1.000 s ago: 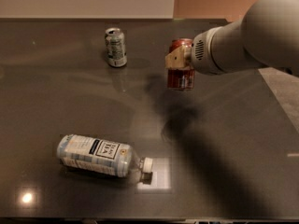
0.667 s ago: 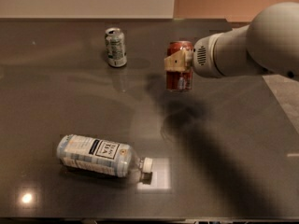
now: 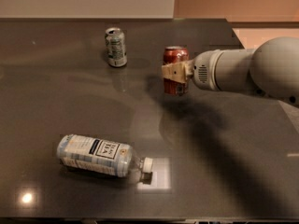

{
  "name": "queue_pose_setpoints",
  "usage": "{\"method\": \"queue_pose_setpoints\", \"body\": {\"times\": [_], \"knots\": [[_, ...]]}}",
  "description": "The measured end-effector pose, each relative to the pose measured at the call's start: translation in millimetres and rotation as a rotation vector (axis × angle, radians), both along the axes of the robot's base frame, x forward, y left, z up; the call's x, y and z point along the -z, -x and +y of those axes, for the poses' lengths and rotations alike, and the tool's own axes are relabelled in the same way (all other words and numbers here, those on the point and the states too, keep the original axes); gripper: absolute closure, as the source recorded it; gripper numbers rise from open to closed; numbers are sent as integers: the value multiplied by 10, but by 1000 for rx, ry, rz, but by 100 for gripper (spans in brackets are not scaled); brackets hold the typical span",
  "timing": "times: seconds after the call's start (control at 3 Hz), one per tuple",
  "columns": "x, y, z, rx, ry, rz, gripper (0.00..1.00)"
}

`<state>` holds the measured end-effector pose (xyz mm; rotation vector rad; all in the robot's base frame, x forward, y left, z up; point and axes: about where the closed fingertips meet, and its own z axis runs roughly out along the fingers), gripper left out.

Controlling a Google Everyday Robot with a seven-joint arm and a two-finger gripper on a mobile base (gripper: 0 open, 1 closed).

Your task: Place coke can upright

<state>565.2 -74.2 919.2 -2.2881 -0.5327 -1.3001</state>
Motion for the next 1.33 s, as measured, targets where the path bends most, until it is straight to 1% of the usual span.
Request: {"method": "queue_pose_setpoints", "body": {"times": [0.33,0.67,1.0,1.33], "knots": [[73,-14,27,-68,51,-123,100],[166,-53,24,-139,126,-249,100],[243,-119,14,-183,164,-338,100],[264,-210,1,-184,135,-372,100]]}}
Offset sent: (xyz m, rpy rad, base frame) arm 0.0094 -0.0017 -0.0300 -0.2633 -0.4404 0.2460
